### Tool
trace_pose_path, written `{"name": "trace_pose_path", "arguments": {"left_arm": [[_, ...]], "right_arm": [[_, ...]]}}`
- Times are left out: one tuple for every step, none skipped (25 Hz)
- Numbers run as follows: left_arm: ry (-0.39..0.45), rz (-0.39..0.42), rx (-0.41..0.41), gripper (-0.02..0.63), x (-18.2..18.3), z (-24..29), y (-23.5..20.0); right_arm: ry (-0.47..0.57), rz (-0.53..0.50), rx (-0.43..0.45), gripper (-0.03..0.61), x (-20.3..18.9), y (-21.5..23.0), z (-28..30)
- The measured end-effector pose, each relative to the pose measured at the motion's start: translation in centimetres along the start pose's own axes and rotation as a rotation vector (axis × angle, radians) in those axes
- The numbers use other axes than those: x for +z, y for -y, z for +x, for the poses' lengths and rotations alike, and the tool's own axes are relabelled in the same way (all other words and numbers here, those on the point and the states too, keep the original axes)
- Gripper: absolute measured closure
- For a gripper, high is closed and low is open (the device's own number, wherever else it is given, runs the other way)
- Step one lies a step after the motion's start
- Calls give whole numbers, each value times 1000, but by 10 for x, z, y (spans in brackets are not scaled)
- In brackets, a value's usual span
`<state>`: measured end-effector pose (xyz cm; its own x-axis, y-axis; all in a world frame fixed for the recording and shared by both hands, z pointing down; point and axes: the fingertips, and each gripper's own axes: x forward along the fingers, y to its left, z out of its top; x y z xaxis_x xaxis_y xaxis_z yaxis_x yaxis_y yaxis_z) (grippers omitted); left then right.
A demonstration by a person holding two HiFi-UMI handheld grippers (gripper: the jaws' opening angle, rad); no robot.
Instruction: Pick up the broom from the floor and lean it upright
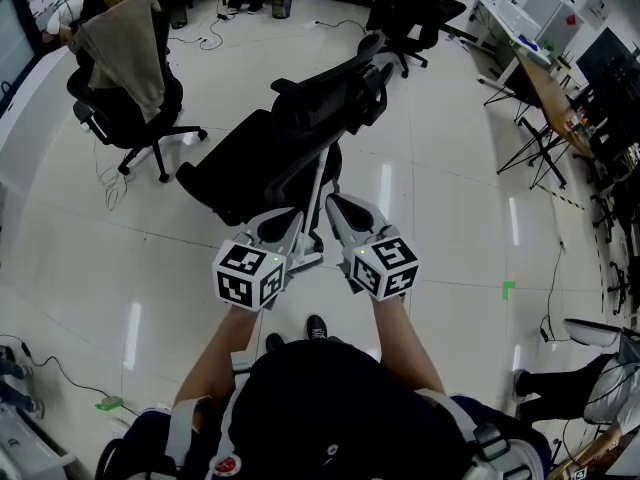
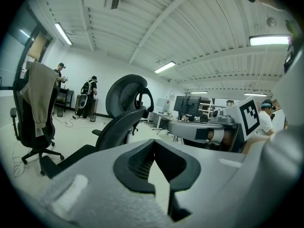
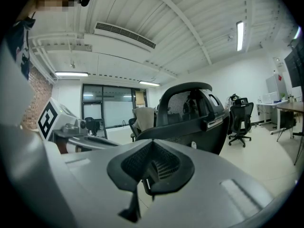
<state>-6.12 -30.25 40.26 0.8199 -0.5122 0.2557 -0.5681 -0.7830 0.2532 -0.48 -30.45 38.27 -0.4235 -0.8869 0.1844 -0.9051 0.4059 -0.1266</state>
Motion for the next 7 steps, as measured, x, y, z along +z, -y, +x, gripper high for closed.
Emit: {"name": "trace_pose_path", "arguments": {"left_arm": [[0,-1,0,613,0,0,0],[-1,-2,-1,614,0,-1,0],[-2,-2,-3,613,0,-1,0],[-3,-1,-4,614,0,-1,-1],[-3,-1,-6,614,0,-1,-1],[-4,0,-8,614,0,-1,-2],[-4,1,-9,614,0,-1,-2]], "right_arm": [[0,1,0,572,1,0,0],[0,1,0,572,1,-1,0],[1,1,-2,572,2,-1,1],[2,1,-4,572,2,-1,2],[3,2,-5,573,2,-1,2],[4,2,-7,572,2,-2,3],[5,3,-8,572,3,-2,4]]}}
